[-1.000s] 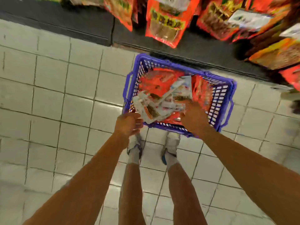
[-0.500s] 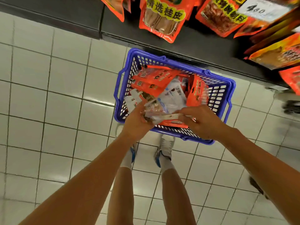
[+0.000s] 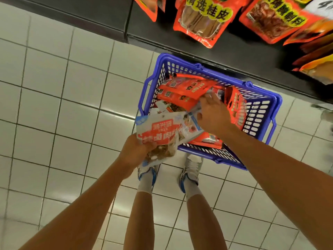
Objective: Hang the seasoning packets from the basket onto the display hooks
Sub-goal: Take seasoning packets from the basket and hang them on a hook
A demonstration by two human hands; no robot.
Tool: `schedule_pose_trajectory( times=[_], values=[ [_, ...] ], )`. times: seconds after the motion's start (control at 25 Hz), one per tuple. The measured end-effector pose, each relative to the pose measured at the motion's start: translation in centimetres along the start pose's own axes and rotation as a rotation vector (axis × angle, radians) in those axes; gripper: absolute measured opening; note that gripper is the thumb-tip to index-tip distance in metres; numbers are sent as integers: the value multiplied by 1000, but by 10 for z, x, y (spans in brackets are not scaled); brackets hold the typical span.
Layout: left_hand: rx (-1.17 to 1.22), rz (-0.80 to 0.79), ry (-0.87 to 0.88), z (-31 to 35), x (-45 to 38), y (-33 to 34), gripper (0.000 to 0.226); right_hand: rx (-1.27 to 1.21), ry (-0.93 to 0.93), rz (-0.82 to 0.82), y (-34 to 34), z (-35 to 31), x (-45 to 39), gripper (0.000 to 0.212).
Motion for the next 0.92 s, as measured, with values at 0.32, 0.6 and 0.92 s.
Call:
schedule_pose_trajectory(
  times=[0.32, 0.6, 0.92],
  values=[
    [128, 106, -17, -16, 4, -17, 49, 219, -3, 147, 10, -9, -13, 46],
    [205, 125, 62, 37, 42, 5, 67, -400, -14, 303, -79, 32, 81, 25],
    [318, 88, 252, 172, 131, 40, 31, -1251, 57, 305, -254, 41, 183, 42]
  ],
)
Point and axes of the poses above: each hand's wrist, its own x-axis away from the middle knuckle, its own y-axis out of the palm, z = x × y, the point moved 2 cm from there along -x, towards the middle knuckle, and after that the axes turned 11 degrees about x, right-handed, at the moved point
